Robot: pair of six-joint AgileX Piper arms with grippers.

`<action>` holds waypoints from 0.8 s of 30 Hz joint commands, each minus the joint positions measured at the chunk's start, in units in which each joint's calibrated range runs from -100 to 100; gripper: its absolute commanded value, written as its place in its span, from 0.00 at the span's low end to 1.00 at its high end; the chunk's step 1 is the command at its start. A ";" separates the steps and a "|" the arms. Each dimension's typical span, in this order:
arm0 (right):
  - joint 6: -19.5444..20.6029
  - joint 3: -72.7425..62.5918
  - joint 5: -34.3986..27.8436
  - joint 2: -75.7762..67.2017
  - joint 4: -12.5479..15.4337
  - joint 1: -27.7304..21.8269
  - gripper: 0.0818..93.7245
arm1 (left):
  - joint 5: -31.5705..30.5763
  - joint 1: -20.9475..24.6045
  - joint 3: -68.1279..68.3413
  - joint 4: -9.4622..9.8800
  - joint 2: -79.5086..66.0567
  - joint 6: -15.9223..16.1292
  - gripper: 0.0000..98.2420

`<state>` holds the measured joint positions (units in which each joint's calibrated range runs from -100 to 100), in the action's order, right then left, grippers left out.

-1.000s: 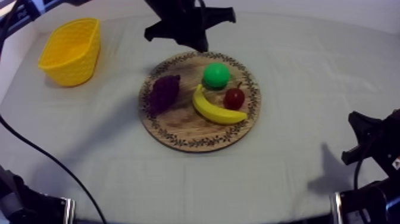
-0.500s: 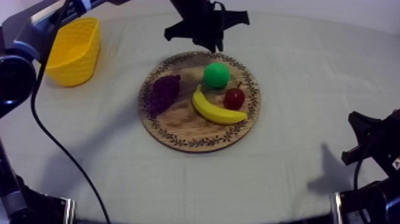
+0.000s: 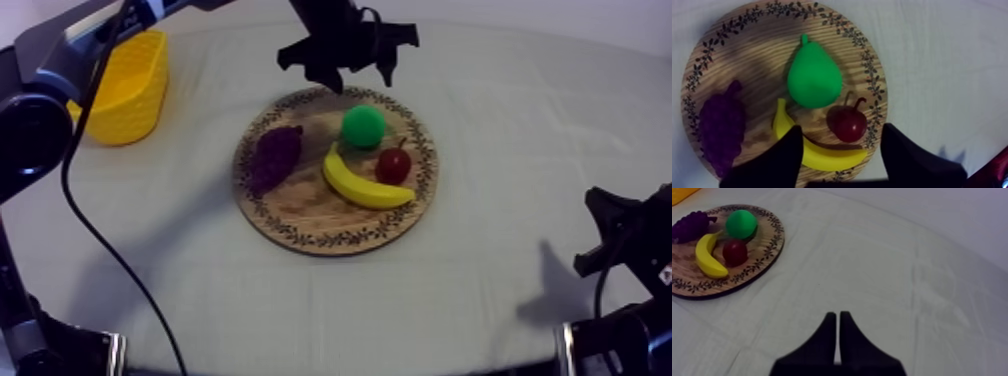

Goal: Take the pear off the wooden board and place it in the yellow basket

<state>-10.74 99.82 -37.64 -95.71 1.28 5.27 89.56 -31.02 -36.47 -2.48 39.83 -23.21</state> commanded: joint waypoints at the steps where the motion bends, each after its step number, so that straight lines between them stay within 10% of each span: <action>1: 0.02 -0.05 -0.02 -0.04 0.01 0.01 0.00 | 0.00 -0.10 0.24 0.05 -0.02 -0.12 0.81; 24: 0.02 -0.05 -0.02 -0.04 0.01 0.01 0.00 | 0.31 -0.22 -3.14 0.88 7.12 -2.54 0.96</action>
<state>-10.65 99.82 -37.64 -95.71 1.28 5.27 89.77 -31.28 -39.45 -1.62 46.17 -25.66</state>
